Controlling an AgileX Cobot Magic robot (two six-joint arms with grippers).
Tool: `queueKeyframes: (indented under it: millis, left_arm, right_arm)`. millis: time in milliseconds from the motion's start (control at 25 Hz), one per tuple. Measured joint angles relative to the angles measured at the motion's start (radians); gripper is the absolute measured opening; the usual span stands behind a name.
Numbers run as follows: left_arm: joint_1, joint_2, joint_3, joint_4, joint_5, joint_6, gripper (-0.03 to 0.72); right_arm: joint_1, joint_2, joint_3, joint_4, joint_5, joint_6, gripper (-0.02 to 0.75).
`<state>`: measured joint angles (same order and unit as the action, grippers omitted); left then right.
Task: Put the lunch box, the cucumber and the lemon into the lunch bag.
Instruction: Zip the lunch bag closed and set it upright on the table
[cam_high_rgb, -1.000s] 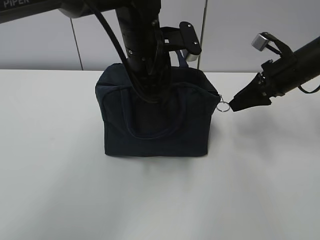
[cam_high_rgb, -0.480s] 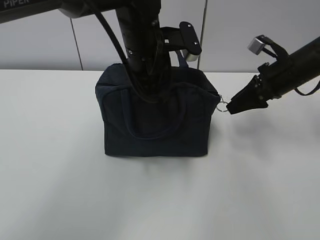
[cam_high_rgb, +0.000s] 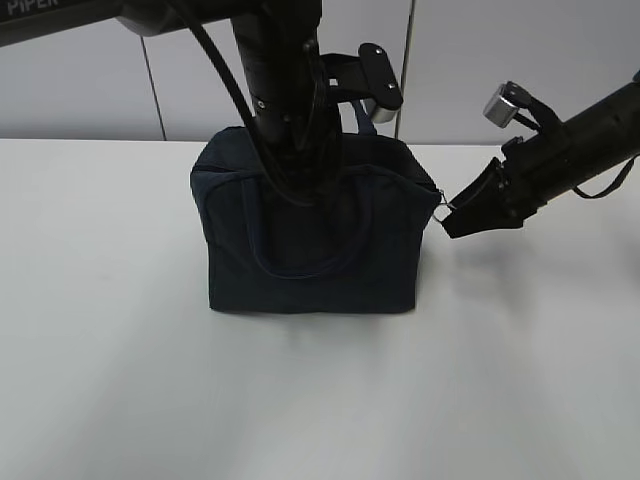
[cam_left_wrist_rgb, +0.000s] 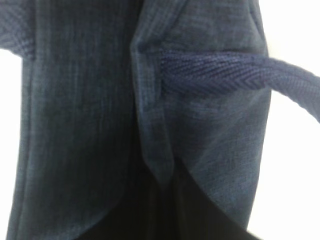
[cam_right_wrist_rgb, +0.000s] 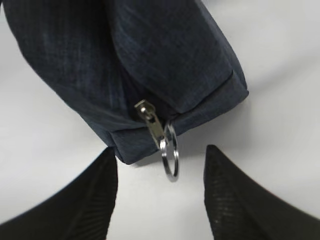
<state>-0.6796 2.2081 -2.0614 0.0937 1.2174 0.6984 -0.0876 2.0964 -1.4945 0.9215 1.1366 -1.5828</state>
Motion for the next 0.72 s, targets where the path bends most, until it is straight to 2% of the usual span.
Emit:
queueKeyframes:
  millis: [200, 440, 720]
  left_arm:
    - [0.000, 0.000, 0.000, -0.002, 0.000, 0.000, -0.006]
    - [0.000, 0.000, 0.000, -0.003, 0.001, 0.000, -0.006]
    - [0.000, 0.000, 0.000, -0.006, 0.001, 0.000, -0.006]
  right_arm:
    - [0.000, 0.000, 0.000, 0.008, -0.004, -0.043, 0.410]
    - [0.000, 0.002, 0.000, 0.040, -0.004, -0.070, 0.359]
    - [0.000, 0.022, 0.000, 0.047, -0.004, -0.071, 0.356]
